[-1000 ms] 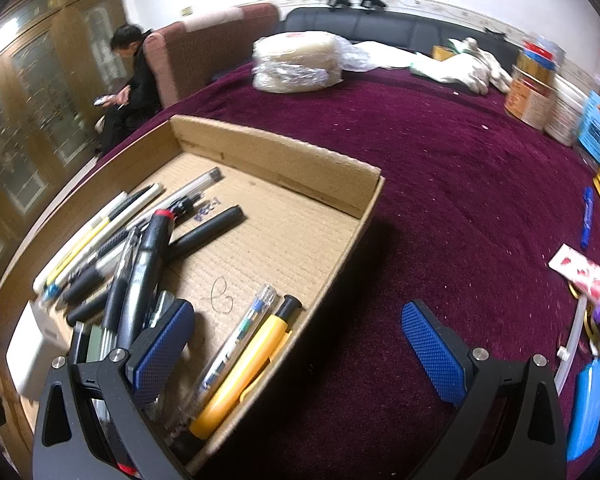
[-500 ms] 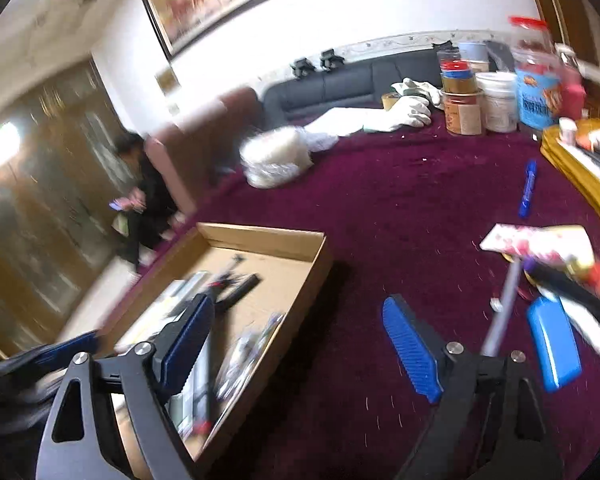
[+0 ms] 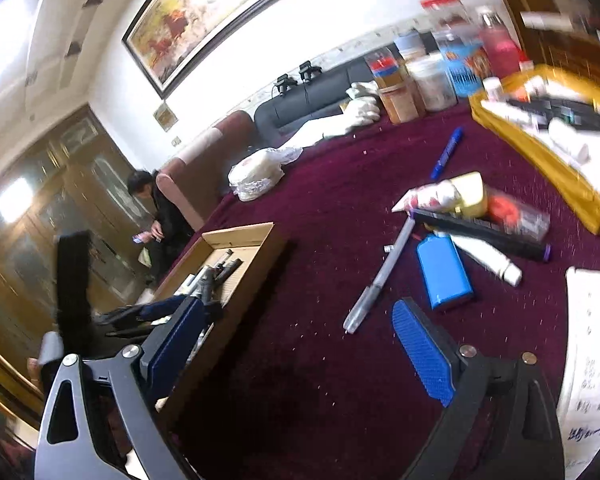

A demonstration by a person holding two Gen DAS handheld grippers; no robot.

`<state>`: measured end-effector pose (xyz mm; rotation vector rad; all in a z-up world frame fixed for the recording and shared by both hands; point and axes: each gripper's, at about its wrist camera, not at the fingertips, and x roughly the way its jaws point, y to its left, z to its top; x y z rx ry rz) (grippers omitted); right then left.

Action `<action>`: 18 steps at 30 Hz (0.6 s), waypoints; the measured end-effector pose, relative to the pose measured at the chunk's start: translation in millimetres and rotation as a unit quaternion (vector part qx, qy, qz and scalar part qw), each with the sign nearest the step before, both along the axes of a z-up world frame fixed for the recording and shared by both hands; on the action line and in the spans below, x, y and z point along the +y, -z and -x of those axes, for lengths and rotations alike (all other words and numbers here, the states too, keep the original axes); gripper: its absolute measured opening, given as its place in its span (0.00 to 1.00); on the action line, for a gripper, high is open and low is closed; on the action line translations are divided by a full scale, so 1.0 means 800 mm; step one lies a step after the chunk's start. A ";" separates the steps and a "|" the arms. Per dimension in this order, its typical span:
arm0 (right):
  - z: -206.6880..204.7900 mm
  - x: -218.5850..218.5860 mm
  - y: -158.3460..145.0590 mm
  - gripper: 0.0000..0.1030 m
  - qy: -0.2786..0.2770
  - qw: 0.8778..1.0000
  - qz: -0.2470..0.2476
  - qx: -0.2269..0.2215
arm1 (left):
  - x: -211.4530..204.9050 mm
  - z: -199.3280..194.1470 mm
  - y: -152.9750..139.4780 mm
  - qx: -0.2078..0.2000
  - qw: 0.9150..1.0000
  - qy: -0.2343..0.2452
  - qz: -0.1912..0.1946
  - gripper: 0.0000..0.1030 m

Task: Organize rigid objects
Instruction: 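Grasp the blue battery pack with the right tool while the left tool grasps a gray marker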

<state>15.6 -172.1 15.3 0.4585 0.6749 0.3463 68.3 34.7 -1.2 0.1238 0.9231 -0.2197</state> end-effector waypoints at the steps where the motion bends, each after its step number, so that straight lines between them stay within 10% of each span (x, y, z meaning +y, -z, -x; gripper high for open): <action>1: 0.000 -0.009 0.002 0.91 -0.002 1.000 -0.023 0.003 | -0.009 -0.007 0.003 0.017 1.000 0.012 0.003 0.64; 9: -0.022 -0.041 0.009 0.91 0.102 0.994 0.021 0.046 | -0.108 -0.060 0.036 0.095 0.991 0.089 0.010 0.61; 18: -0.063 -0.071 0.049 0.57 0.112 0.988 -0.003 0.107 | -0.171 -0.081 0.055 0.104 0.987 0.116 -0.035 0.17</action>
